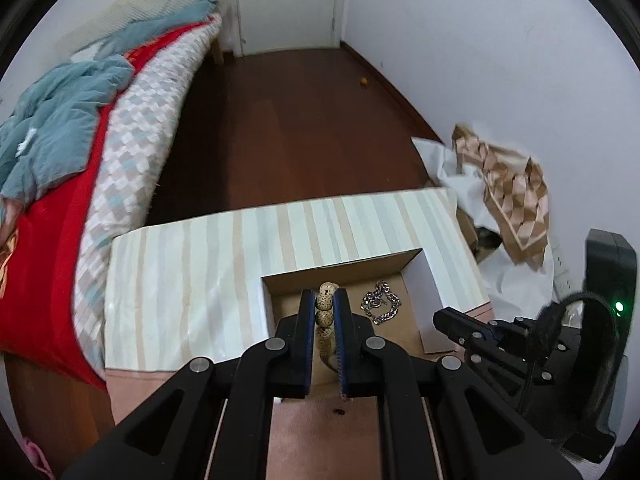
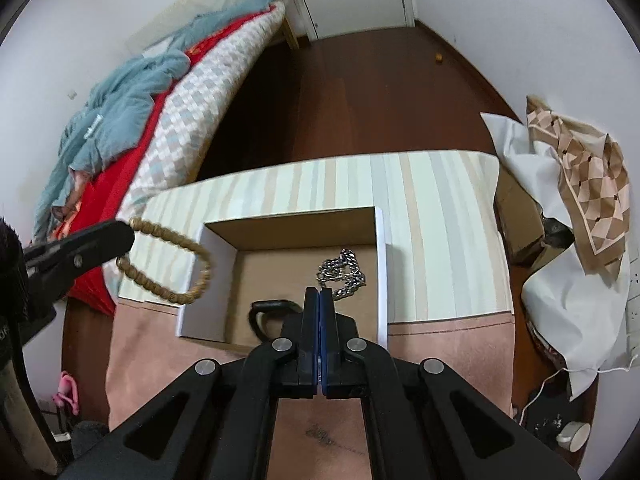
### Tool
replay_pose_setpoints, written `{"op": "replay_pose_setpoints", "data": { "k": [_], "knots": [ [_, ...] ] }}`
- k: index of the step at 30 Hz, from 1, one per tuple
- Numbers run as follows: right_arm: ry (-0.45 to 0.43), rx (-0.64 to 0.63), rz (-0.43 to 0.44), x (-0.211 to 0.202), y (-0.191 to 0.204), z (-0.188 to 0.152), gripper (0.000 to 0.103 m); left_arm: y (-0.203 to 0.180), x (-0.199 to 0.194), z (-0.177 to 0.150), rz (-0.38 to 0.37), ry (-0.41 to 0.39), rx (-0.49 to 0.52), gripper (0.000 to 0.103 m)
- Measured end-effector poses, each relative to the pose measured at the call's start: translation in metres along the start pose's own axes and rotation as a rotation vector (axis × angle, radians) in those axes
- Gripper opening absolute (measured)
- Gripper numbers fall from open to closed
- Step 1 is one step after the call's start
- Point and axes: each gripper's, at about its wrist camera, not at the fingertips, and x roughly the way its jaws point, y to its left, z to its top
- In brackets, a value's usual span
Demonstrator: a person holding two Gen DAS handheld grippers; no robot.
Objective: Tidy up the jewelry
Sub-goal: 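Carry the bead bracelet into the white box and open the left gripper, then withdraw the left tool and move the right tool toward the pendant necklace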
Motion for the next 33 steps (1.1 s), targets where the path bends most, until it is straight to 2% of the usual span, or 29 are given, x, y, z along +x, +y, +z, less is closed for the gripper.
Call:
{"op": "replay_pose_setpoints", "data": {
  "k": [5,7,8,9,10,11,12,13,14,15,17,19,23,33],
  "knots": [
    [0.058,0.025,-0.001,0.017,-0.011,0.005,0.000,0.004,0.015,0.009,0.056,0.007,-0.015,0.011],
    [0.068,0.041,-0.005,0.018,-0.015,0.004,0.001,0.007,0.018,0.011,0.079,0.012,-0.023,0.019],
    [0.081,0.045,-0.009,0.019,-0.017,0.003,0.004,0.009,0.019,0.012,0.086,0.007,-0.029,0.031],
    [0.088,0.049,-0.013,0.020,-0.018,0.003,0.007,0.012,0.019,0.011,0.103,0.000,-0.042,0.051],
    [0.094,0.050,-0.022,0.021,-0.019,0.002,0.019,0.014,0.018,0.011,0.115,-0.008,-0.048,0.062],
    [0.098,0.050,-0.036,0.022,-0.020,0.002,0.037,0.016,0.016,0.009,0.136,-0.022,-0.052,0.078],
    [0.097,0.049,-0.042,0.021,-0.021,0.002,0.045,0.018,0.014,0.007,0.159,-0.035,-0.059,0.080],
    [0.092,0.043,-0.058,0.020,-0.021,0.001,0.062,0.020,0.013,0.006,0.175,-0.042,-0.063,0.080],
    [0.087,0.039,-0.071,0.019,-0.021,0.001,0.074,0.022,0.012,0.004,0.190,-0.044,-0.067,0.082],
    [0.081,0.036,-0.082,0.017,-0.020,0.001,0.078,0.024,0.011,0.000,0.208,-0.044,-0.074,0.091],
    [0.067,0.017,-0.131,0.014,-0.018,-0.001,0.091,0.028,0.011,-0.007,0.230,-0.037,-0.084,0.103],
    [0.060,0.003,-0.177,0.011,-0.016,-0.003,0.097,0.031,0.011,-0.015,0.251,-0.028,-0.092,0.103],
    [0.055,-0.019,-0.237,0.009,-0.012,-0.012,0.102,0.033,0.010,-0.034,0.277,-0.018,-0.107,0.103],
    [0.030,-0.021,-0.275,-0.011,-0.012,-0.027,0.102,0.028,-0.009,-0.066,0.272,-0.030,-0.132,0.103]
  ]
}}
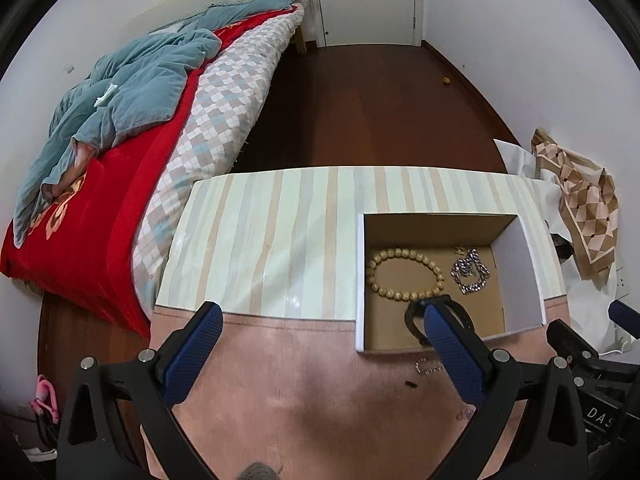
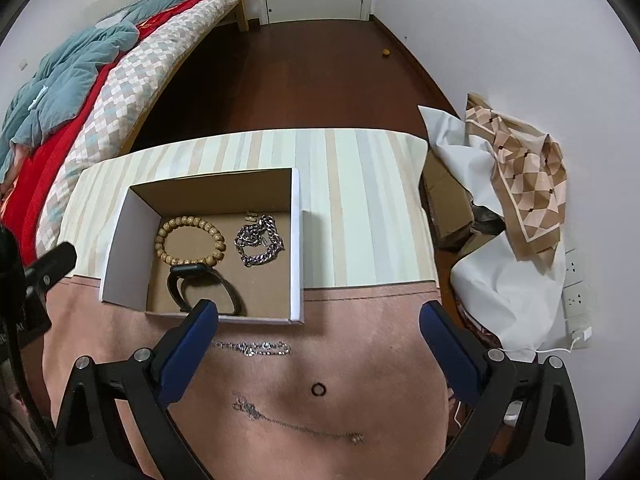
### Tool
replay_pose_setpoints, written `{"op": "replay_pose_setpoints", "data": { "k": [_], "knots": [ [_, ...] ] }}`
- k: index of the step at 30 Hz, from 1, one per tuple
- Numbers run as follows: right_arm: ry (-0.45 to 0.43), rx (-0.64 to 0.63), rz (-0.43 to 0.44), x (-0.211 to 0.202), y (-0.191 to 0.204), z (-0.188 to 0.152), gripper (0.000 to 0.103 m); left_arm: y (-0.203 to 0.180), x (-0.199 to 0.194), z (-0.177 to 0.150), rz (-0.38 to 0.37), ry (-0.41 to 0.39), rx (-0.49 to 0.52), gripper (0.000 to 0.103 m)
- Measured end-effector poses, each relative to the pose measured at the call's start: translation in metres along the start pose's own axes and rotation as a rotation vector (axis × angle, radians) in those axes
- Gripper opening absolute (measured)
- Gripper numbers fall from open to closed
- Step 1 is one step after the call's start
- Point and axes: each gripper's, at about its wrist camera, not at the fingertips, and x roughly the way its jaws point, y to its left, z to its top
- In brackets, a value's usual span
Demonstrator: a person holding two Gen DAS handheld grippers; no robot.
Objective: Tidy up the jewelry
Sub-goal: 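Withdraw the left tool and move the right tool toward the pendant necklace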
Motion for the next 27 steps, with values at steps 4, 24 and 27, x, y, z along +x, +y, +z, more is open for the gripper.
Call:
{"op": "replay_pose_setpoints", "data": {
  "k": [4,24,27],
  "knots": [
    [-0.021,-0.008,-0.004,-0.016,-0.001,-0.008,0.102,0.002,-0.021,-0.011,-0.009,-0.038,-0.018,0.103],
    [-0.252,-0.042,-0.005,-0.146,0.013,-0.058,0.102,0.018,-0.138,-0.057,0.010,-0.246,-0.042,0.103],
    [-0.276,-0.041,0.003,-0.160,0.015,-0.064,0.102,0.020,-0.150,-0.061,0.015,-0.269,-0.046,0.103]
  ]
}}
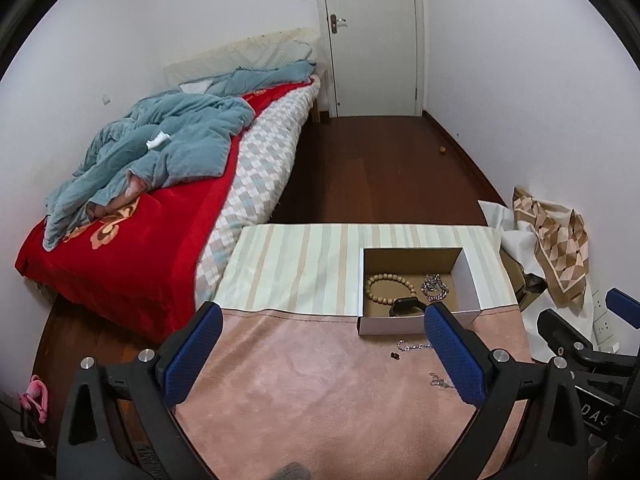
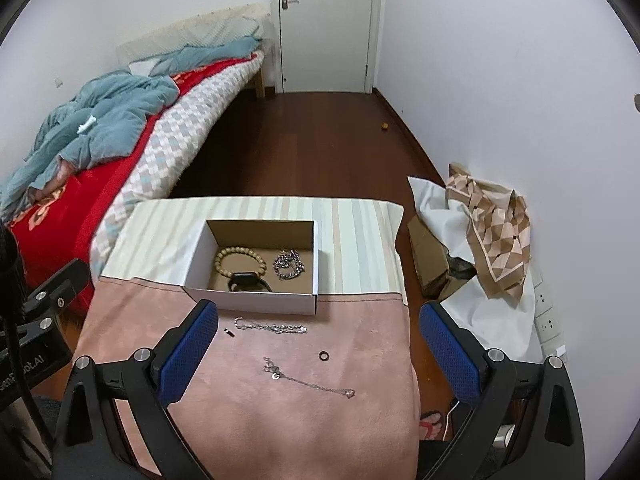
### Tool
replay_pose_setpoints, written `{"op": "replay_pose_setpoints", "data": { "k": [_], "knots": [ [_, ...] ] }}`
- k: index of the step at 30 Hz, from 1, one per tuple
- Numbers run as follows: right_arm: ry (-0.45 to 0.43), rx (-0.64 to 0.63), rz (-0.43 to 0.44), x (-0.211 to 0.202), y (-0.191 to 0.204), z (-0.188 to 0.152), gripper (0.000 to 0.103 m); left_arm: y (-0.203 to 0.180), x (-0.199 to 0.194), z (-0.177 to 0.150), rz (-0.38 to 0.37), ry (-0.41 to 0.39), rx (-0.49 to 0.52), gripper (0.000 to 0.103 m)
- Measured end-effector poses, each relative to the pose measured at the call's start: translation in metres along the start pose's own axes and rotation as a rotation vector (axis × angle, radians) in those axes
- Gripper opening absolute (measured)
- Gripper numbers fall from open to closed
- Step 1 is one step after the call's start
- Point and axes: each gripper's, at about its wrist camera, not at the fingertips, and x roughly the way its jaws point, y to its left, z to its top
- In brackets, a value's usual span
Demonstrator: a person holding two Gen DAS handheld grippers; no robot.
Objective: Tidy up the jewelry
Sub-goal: 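Withdraw the left tool and move the right tool toward the pendant necklace, then grasp the silver pendant necklace with the right gripper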
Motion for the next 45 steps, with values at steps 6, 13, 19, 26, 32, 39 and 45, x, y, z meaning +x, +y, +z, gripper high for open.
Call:
{"op": "replay_pose_setpoints", "data": {
  "k": [6,13,19,26,32,39,45],
  "knots": [
    [-0.022,0.004,0.022,-0.018,0.003,-0.003,0.102,0.007,-0.008,-0.003,0.007,-0.009,-0.035,0.103],
    [0.002,0.056,0.078,-0.007,-0.011,-0.019,0.102,0.009,0.013,-0.030,0.054,0.020,-0.075,0.103],
    [0.153,0.190,0.013,0.050,-0.054,-0.076,0.102,-0.009,0.073,-0.099,0.083,0.227,-0.035,0.103],
    [0.313,0.299,0.007,0.121,-0.092,-0.145,0.078,-0.014,0.122,-0.141,0.132,0.351,-0.008,0.103],
    [0.264,0.309,0.059,0.152,-0.086,-0.157,0.061,-0.013,0.140,-0.146,0.155,0.373,-0.003,0.103],
    [0.199,0.224,-0.006,0.163,-0.065,-0.148,0.030,-0.013,0.159,-0.139,0.162,0.385,0.009,0.103],
    [0.171,0.204,-0.048,0.162,-0.066,-0.150,0.011,-0.023,0.171,-0.125,0.135,0.380,0.017,0.103]
  ]
}}
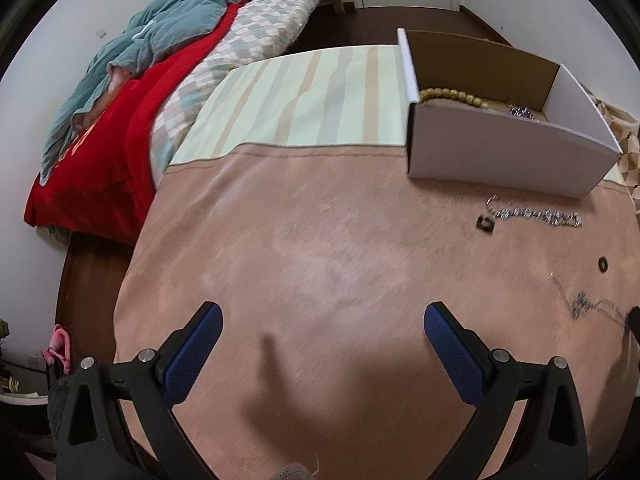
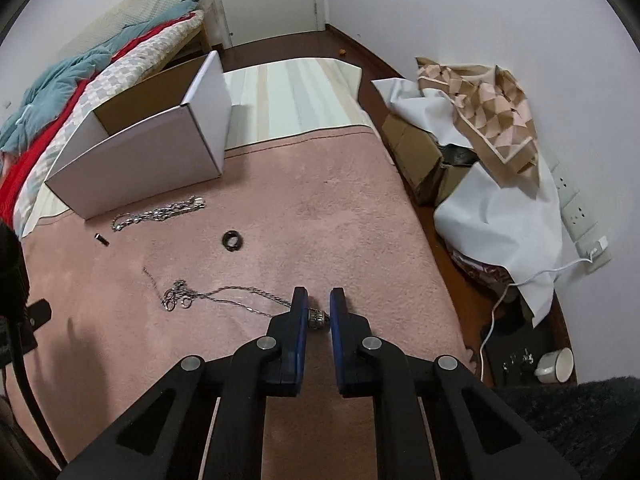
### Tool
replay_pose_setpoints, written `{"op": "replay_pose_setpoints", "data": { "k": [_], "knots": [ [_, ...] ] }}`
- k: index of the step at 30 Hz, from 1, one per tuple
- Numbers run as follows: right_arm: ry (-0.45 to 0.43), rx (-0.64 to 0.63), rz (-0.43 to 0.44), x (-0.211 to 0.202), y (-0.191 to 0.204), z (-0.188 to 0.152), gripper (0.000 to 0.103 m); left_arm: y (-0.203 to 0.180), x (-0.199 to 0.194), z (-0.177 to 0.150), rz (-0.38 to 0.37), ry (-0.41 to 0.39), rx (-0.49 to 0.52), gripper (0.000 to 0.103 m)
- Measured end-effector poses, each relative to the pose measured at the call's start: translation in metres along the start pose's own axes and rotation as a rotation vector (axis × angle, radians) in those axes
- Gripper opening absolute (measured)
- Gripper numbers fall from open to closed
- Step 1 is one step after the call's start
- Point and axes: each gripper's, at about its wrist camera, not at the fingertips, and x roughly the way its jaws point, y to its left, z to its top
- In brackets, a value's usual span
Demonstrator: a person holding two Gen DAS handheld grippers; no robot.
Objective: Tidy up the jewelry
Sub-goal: 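Grasp the silver pendant necklace with the right gripper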
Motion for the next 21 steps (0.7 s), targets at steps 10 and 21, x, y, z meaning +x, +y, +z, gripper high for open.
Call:
{"op": "replay_pose_setpoints", "data": {
  "k": [10,21],
  "knots": [
    [0.004,0.130,0.037,-0.004,-0.029,0.010,0.011,-0.035,0.015,0.034,-0.155,0.001,0.040,0.100],
    [0.018,0.146,0.031,0.001,-0.033,0.012,0.011,-0.078,0.015,0.040,-0.202,-0.039,0.183,0.035]
  ]
}}
